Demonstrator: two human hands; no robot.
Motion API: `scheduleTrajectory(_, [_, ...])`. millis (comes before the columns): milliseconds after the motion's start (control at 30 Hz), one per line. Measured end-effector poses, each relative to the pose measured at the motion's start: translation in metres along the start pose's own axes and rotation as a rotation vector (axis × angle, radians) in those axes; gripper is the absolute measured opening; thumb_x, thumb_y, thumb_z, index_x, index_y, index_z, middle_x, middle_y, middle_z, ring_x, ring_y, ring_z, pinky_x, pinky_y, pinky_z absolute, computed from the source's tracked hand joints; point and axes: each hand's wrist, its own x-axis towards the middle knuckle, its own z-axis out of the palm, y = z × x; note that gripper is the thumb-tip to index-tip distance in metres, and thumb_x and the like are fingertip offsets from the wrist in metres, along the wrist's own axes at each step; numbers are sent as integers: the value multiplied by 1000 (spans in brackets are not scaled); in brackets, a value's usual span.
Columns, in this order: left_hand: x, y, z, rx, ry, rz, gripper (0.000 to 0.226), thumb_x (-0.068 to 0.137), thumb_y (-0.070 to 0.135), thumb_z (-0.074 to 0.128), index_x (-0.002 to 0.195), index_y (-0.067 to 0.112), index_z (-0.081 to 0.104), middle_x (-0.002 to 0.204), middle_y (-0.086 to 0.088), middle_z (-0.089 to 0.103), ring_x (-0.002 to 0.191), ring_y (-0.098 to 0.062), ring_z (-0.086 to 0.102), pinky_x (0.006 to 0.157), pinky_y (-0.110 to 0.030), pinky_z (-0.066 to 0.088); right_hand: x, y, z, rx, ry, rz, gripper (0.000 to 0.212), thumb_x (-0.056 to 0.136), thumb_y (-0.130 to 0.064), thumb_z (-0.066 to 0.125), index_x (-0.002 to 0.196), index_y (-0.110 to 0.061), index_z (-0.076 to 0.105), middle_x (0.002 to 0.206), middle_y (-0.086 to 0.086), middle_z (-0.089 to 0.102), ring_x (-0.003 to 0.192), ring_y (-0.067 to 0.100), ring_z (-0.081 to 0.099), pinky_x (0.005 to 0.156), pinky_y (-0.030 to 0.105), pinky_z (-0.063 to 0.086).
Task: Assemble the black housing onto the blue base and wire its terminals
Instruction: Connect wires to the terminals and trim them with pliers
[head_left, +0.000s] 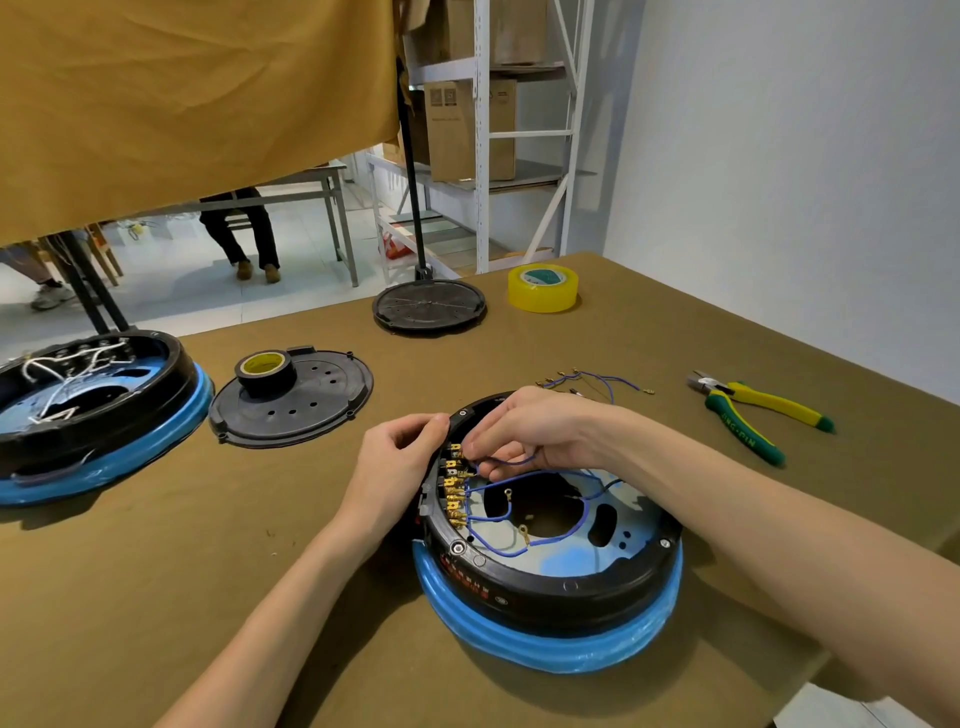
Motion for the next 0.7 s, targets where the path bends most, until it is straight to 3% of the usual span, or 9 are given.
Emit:
scheduleTrajectory(233, [-3, 4, 1, -14, 1, -1, 20, 101, 31, 62, 87, 37, 76, 88, 16, 78, 82, 1, 72, 68, -16, 50, -1, 5, 5, -155, 48, -185, 7, 88, -2, 77, 94, -4, 79, 76, 8, 75, 65, 13, 69, 61, 20, 56])
scheduleTrajectory(367, [-4, 5, 0, -18, 1, -10, 26, 100, 32, 63, 80, 40, 78, 89, 14, 79, 83, -2, 73, 74, -25, 51, -3, 8, 7, -298, 69, -298, 5, 87, -4, 79, 90, -7, 78, 73, 4, 75, 63, 10, 68, 59, 19, 54])
scheduleTrajectory(467, [-5, 6, 0, -29, -15, -2, 27, 101, 32, 62, 82, 38, 80, 89, 9, 79, 82, -5, 74, 68, -17, 53, -4, 10, 10, -440, 122, -401, 7, 86, -8, 81, 85, -14, 77, 68, -2, 74, 59, 7, 68, 55, 18, 52])
scheduleTrajectory(600, [-7, 8, 1, -48, -33, 13, 31, 102, 31, 60, 82, 43, 81, 88, 6, 79, 80, -6, 74, 64, -13, 53, -3, 13, 12, -539, 185, -520, 13, 85, -13, 82, 79, -24, 76, 71, -3, 75, 62, 9, 71, 63, 23, 56])
scheduleTrajectory(700, [-7, 8, 1, -59, -32, 19, 31, 102, 29, 60, 82, 41, 82, 88, 5, 80, 80, -6, 74, 65, -13, 53, -2, 16, 14, -584, 234, -553, 9, 83, -18, 83, 80, -25, 78, 74, -5, 75, 66, 4, 70, 63, 18, 53])
